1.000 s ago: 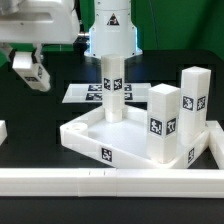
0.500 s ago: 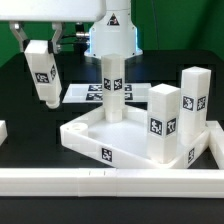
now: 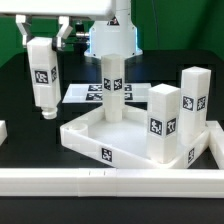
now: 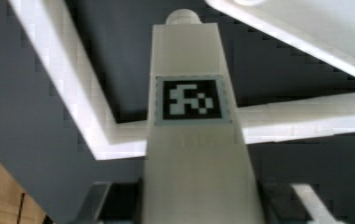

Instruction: Assemble desk

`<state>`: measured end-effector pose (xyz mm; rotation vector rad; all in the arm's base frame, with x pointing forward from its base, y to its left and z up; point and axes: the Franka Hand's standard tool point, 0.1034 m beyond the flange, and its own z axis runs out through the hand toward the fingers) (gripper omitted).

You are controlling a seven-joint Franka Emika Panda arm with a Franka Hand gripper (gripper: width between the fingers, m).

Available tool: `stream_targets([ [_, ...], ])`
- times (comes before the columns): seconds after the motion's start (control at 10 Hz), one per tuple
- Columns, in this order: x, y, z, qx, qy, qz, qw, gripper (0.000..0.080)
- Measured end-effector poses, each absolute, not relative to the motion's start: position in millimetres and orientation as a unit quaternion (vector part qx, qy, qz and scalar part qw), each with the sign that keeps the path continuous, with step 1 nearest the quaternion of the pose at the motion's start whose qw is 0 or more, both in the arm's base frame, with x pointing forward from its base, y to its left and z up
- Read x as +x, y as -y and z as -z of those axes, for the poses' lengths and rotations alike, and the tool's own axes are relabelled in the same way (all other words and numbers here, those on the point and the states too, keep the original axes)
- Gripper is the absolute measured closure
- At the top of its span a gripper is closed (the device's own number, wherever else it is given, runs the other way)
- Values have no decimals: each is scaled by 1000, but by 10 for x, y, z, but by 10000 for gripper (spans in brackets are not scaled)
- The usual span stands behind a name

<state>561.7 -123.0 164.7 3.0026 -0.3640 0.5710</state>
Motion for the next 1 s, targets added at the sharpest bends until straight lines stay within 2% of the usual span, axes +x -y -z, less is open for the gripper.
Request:
stream_targets([
  [0.5, 5615, 1219, -1624, 975, 120, -184, 31, 509],
  [0.8, 5589, 917, -1543, 976, 117, -182, 23, 509],
  [1.0, 5624, 900, -1473, 976, 113, -185, 30, 509],
])
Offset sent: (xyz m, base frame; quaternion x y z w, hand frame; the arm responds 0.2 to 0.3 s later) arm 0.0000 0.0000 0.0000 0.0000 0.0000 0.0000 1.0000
